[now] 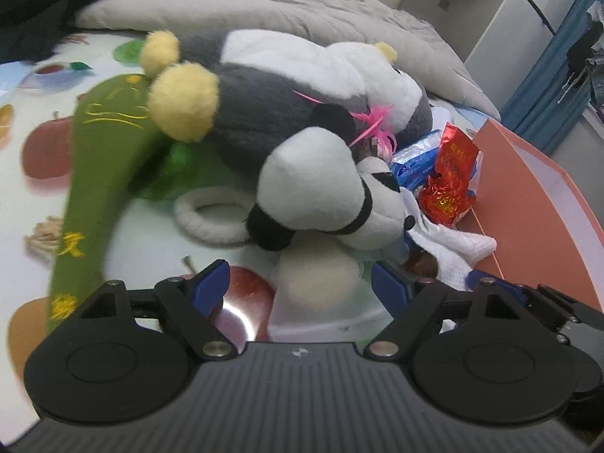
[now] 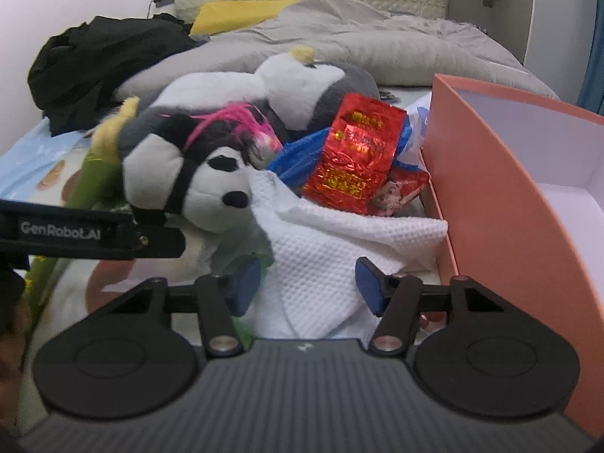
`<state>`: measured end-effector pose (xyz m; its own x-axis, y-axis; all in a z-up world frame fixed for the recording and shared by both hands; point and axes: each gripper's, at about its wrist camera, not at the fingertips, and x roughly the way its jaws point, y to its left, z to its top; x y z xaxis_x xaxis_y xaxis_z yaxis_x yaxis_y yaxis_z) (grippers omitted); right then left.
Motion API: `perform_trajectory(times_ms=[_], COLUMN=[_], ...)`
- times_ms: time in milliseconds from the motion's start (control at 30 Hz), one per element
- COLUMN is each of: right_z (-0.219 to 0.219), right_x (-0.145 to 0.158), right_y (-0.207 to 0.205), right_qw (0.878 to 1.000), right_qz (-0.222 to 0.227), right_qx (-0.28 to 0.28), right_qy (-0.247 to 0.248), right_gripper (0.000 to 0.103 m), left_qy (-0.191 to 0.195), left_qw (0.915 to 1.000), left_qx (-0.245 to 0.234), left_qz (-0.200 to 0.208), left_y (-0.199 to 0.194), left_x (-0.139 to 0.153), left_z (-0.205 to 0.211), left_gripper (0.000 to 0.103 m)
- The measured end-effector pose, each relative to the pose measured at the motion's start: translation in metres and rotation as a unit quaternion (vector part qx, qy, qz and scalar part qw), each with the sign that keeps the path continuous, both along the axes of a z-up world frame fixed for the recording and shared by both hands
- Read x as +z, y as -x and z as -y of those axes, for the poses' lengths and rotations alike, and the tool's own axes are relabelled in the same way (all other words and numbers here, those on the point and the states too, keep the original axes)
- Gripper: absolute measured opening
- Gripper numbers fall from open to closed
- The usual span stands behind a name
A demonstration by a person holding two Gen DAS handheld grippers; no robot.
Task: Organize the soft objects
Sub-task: 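Grasp the clear plastic bag with the left tool while the right tool grasps the white towel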
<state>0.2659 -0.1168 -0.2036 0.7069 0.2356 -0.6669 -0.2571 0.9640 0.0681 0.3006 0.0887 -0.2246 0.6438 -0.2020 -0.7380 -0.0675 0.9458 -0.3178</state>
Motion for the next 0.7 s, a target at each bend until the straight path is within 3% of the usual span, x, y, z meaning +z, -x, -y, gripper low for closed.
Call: perform_trajectory(times_ms=[100, 367, 700], right_z=[0.0, 0.005, 0.009], right_x=[-0.007, -0.007, 0.029], right_y=[-0.007, -0.007, 0.014], right_qw=[1.0, 1.0, 0.999], right_qz=[-0.007, -0.006, 0.024], right_qx=[-0.007, -0.012, -0.002], right_qy=[-0.003, -0.017, -0.025], right_gripper=[0.046, 0.012, 0.007], left_qy=[0.006, 0.01, 0.024], left_qw=[1.0, 0.9998, 0.9994], left_qx=[-0.003, 0.002, 0.011], left_qz=[-0.005, -0.016, -0.024], left_y=[-0.01, -0.019, 0.013], left_x=[-0.008, -0.017, 0.004], left_z=[0.005, 0.015, 0.009], left_gripper=[0.083, 0.058, 0.048])
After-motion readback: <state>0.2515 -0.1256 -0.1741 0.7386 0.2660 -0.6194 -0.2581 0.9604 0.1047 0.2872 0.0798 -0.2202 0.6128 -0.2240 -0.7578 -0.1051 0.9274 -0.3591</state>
